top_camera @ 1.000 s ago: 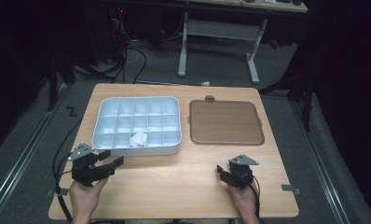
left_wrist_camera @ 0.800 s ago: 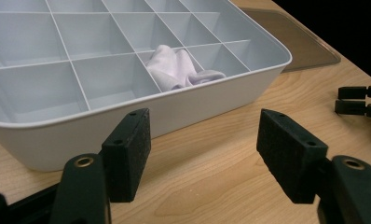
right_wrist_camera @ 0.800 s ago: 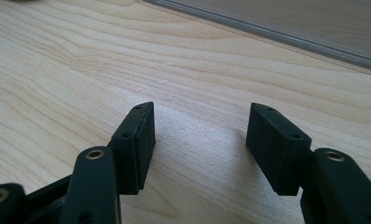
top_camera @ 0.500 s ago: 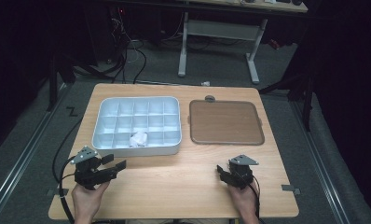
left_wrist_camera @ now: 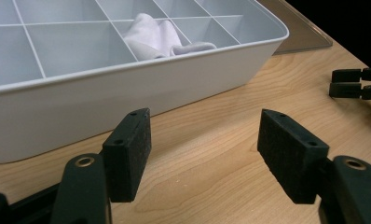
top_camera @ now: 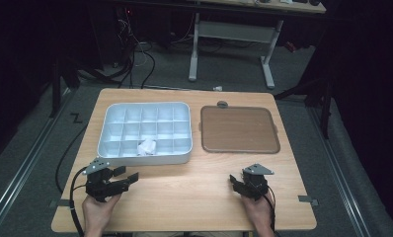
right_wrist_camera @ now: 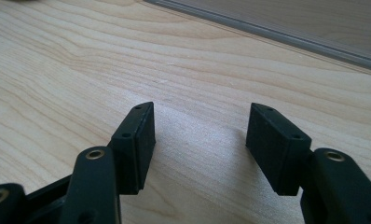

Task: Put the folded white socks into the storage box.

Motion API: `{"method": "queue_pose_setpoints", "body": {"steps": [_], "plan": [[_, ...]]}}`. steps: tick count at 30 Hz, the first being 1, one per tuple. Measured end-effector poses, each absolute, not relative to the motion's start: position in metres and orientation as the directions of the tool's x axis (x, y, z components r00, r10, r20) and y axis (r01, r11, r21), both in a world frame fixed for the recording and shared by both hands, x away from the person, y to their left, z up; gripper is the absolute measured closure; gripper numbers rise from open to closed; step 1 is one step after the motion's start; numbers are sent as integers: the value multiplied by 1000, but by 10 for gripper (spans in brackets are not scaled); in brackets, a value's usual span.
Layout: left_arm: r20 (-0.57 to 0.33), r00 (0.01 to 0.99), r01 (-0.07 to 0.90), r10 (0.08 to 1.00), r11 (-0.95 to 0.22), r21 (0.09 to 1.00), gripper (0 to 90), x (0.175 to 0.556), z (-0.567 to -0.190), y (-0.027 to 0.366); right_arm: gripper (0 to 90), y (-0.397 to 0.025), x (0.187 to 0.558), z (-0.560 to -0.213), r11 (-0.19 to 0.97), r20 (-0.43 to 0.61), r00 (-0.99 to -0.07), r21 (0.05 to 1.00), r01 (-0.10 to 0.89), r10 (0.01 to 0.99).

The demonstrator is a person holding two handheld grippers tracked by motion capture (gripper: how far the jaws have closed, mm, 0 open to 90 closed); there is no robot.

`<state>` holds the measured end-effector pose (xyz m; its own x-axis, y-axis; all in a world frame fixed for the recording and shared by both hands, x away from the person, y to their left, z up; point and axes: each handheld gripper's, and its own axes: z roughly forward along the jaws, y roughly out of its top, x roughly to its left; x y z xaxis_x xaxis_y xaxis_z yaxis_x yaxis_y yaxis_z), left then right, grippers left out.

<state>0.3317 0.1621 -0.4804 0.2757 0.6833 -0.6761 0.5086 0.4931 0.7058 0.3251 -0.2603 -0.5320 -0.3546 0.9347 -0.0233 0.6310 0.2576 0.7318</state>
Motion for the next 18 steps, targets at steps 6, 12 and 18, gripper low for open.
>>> {"method": "queue_pose_setpoints", "body": {"steps": [6, 12, 18], "plan": [[-625, 282, 509, 728, 439, 741, 354, 332, -487, 152, 426, -260, 325, -532, 257, -23, -354, 731, 632, 935], [-615, 292, 518, 732, 420, 745, 351, 333, -490, 143, 425, -260, 325, -532, 256, -22, -353, 731, 632, 935], [-614, 298, 531, 731, 408, 743, 350, 336, -496, 135, 426, -260, 325, -532, 257, -23, -353, 731, 632, 935]]}}
